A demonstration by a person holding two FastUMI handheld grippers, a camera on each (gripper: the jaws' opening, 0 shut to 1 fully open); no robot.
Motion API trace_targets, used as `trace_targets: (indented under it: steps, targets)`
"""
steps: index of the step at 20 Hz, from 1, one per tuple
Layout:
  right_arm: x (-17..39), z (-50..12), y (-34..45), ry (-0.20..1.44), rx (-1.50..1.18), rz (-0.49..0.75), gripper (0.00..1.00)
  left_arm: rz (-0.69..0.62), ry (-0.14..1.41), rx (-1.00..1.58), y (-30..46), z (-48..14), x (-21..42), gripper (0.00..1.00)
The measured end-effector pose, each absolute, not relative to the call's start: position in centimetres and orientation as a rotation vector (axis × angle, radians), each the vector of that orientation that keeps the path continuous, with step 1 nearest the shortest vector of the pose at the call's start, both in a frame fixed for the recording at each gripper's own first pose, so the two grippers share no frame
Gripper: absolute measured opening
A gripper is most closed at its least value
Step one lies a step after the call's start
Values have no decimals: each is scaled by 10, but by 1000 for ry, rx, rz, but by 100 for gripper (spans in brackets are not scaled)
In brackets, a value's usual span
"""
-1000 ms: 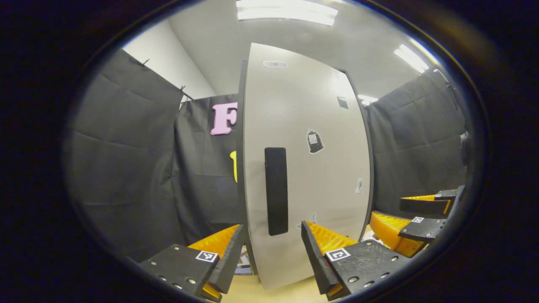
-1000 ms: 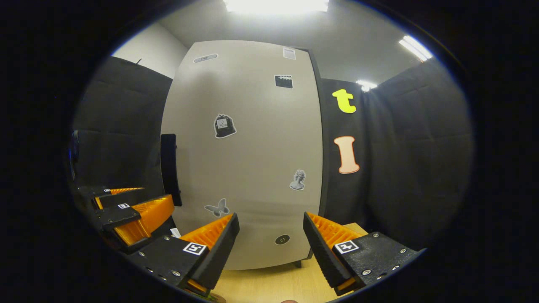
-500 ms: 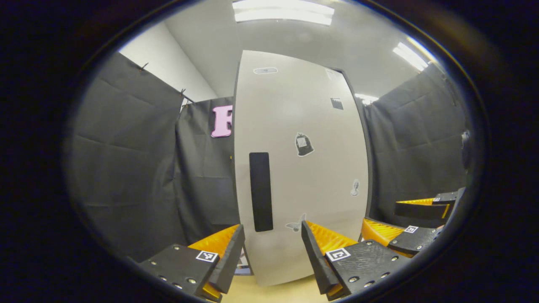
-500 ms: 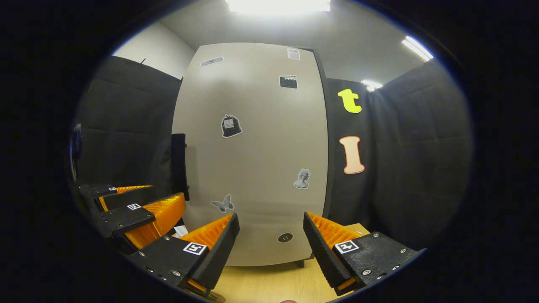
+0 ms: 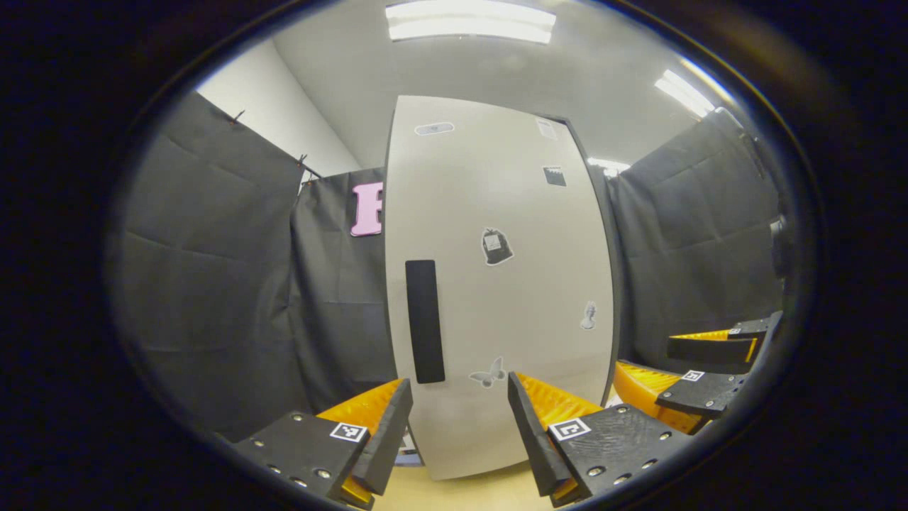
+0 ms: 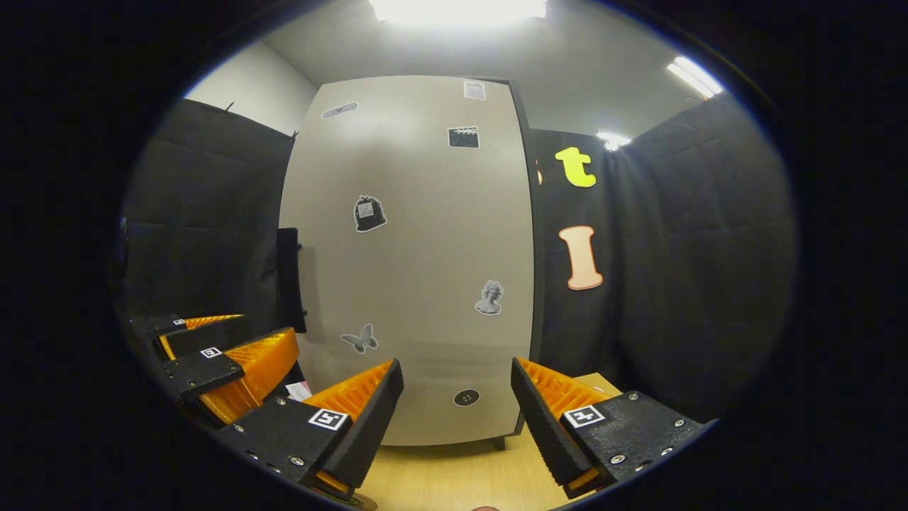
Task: Open the cabinet door with the right hand, grasp the bottle in the cabinet with the left hand and place it on the coaster, then close the cabinet door with the right hand.
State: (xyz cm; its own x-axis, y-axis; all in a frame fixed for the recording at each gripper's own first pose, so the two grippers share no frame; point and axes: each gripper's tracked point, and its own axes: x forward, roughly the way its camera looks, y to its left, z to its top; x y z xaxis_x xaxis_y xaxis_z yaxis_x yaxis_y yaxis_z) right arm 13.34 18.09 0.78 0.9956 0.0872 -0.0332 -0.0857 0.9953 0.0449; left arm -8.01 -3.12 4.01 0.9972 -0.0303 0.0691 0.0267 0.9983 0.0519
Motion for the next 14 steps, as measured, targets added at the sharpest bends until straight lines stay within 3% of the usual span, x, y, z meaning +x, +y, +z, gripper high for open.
trace_targets:
  steps: [1,2,7,8,14]
  targets:
    - [134,9,179,31,42,85,94,-23,-64,58,-31,38,-80,73]
    - [134,10,179,27,42,86,94,-20,-60,62,-31,37,-81,77]
    - [134,10,178,24,26,97,94,-22,-54,47,-35,35,-80,77]
    - [135,11,177,24,25,95,94,-21,-55,41,-35,35,-80,82]
    - [136,11,172,27,23,94,94,-23,-47,35,-37,33,-76,77]
